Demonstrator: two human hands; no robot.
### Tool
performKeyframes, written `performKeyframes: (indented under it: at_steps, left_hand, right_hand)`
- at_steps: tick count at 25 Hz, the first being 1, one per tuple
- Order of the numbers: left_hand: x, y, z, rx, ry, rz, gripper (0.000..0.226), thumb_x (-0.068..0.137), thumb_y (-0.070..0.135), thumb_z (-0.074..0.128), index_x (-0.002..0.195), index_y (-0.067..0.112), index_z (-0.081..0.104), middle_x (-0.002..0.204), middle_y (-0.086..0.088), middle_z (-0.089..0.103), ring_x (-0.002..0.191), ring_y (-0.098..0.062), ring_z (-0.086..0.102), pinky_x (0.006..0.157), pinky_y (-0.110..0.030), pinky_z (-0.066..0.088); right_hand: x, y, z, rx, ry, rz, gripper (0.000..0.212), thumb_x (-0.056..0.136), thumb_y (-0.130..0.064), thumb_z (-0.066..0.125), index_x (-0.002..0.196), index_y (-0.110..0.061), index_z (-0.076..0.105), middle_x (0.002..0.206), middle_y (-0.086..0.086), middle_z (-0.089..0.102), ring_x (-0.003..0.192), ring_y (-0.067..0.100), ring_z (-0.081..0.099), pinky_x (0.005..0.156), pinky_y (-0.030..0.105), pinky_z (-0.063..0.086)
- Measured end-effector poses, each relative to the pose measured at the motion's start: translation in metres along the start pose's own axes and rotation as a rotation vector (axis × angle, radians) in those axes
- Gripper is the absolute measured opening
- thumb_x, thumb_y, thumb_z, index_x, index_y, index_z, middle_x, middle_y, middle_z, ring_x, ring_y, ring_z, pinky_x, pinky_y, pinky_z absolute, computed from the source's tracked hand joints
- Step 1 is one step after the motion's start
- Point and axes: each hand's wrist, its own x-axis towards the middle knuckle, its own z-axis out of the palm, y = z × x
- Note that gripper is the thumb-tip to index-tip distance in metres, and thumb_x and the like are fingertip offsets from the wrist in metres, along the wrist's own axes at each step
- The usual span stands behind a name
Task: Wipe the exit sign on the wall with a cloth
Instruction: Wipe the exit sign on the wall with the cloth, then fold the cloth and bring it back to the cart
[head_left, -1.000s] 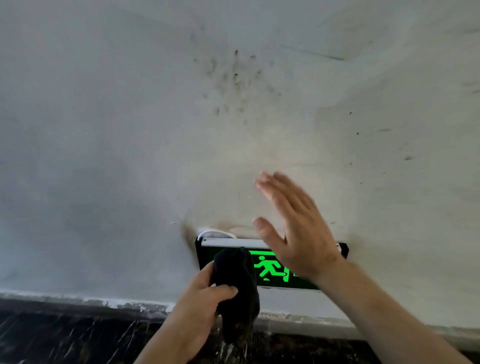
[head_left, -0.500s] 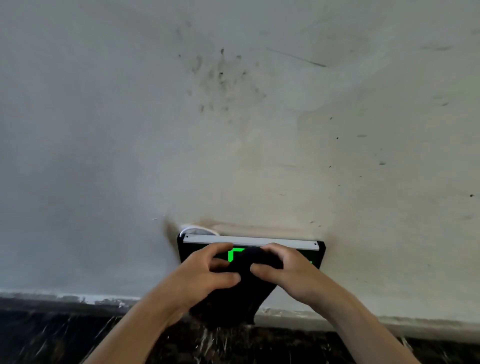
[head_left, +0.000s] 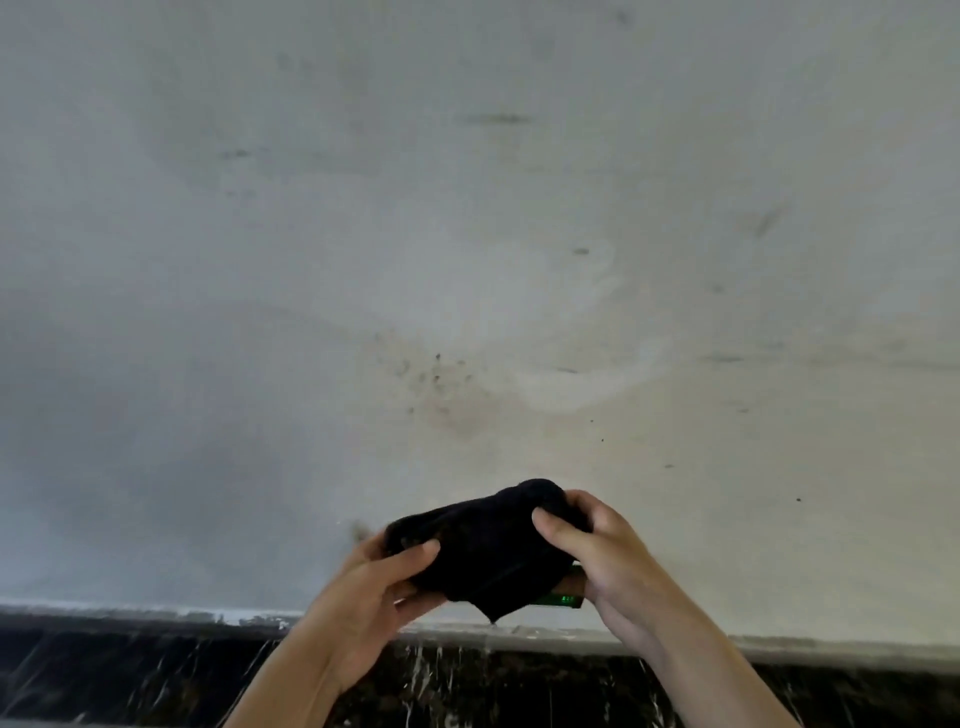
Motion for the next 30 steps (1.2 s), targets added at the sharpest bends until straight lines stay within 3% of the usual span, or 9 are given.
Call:
performKeyframes:
  at_steps: [5,9,15,19,23,30]
  left_hand:
    - [-0.077,0.112,0.069,-0.016,0.016,0.095,0.043,0.071,0.007,0.074,0.114,0.001,0.070,0.107,-0.021,0.075,0.094,-0.034,0.075,0.067,-0.037,0.062]
    - [-0.137,0.178,0.116,0.011,0.129,0.148,0.024,0.088,-0.001,0.067,0.113,0.002,0.068,0.101,-0.017,0.078,0.088,-0.029,0.076,0.065,-0.034,0.062]
    - [-0.200,0.230,0.140,-0.014,0.295,0.268,0.019,0.093,-0.001,0.065,0.112,-0.001,0.066,0.096,-0.017,0.078,0.087,-0.030,0.076,0.065,-0.035,0.062]
    - [-0.231,0.253,0.119,-0.065,0.407,0.334,0.017,0.094,-0.001,0.065,0.110,-0.001,0.067,0.098,-0.019,0.078,0.089,-0.032,0.076,0.070,-0.037,0.063]
    - [-0.269,0.268,0.072,-0.128,0.563,0.418,0.016,0.091,0.002,0.070,0.106,-0.001,0.068,0.091,-0.015,0.079,0.083,-0.029,0.077,0.063,-0.031,0.062]
    - [-0.366,0.263,-0.034,-0.290,0.777,0.549,0.019,0.089,-0.001,0.070,0.108,0.000,0.067,0.091,-0.012,0.079,0.086,-0.027,0.077,0.065,-0.026,0.061]
  right_hand:
    - [-0.067,-0.128,0.012,0.135,-0.003,0.065,0.020,0.085,-0.014,0.069,0.103,-0.005,0.067,0.090,0.010,0.074,0.084,0.026,0.072,0.067,0.042,0.060]
    - [-0.115,-0.214,0.020,0.190,-0.027,0.056,0.016,0.086,-0.008,0.065,0.101,-0.005,0.069,0.079,0.008,0.076,0.076,0.022,0.073,0.061,0.036,0.058]
    - [-0.158,-0.282,0.045,0.173,-0.063,0.025,0.017,0.089,-0.005,0.060,0.102,-0.007,0.070,0.084,0.010,0.077,0.088,0.027,0.070,0.062,0.036,0.058]
    - [-0.161,-0.301,0.087,0.133,-0.102,-0.020,0.016,0.088,-0.008,0.063,0.104,-0.009,0.068,0.097,0.013,0.074,0.091,0.025,0.069,0.057,0.031,0.058]
    - [-0.156,-0.307,0.149,0.083,-0.195,-0.043,0.017,0.087,-0.012,0.067,0.104,-0.012,0.066,0.100,0.009,0.072,0.093,0.022,0.068,0.056,0.027,0.057]
    - [-0.166,-0.279,0.294,-0.026,-0.490,0.024,0.022,0.086,-0.013,0.068,0.108,-0.012,0.065,0.102,0.007,0.072,0.091,0.019,0.069,0.056,0.024,0.057]
